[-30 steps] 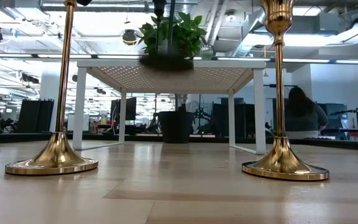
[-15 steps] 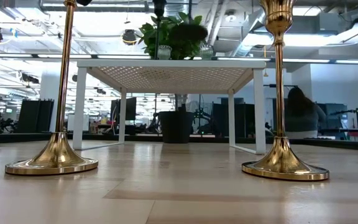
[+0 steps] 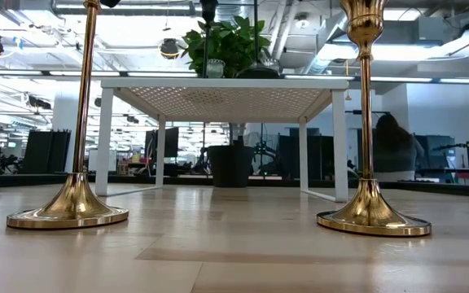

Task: Pick & Place candle stick holders
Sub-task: Put the black candle holder on the shelf

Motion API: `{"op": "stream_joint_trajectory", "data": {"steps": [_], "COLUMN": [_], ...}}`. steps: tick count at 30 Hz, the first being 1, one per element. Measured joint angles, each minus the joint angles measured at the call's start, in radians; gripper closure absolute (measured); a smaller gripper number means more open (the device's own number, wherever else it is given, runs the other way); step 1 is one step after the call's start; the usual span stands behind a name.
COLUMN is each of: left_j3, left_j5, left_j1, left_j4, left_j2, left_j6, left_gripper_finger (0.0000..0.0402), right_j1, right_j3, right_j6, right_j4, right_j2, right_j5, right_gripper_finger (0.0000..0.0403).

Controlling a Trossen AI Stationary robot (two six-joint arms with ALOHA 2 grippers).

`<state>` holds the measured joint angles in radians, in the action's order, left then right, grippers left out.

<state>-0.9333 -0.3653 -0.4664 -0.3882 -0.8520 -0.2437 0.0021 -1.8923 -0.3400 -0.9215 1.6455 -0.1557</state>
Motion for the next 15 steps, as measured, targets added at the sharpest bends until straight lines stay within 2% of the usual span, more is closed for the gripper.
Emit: {"op": "stream_joint_trajectory", "data": {"steps": [15], "left_j3": [0.0], "left_j5": [0.0], "left_j1": [0.0], "left_j4": [0.0], "left_j2": [0.0], "left_j6": [0.0], "left_gripper_finger": [0.0399], "right_j1": [0.0], "right_j3": [0.0], "right_j6": [0.006], "right_j4": [0.01], "right_j2": [0.012], "right_j5": [0.028], "right_gripper_finger": [0.0325]}}
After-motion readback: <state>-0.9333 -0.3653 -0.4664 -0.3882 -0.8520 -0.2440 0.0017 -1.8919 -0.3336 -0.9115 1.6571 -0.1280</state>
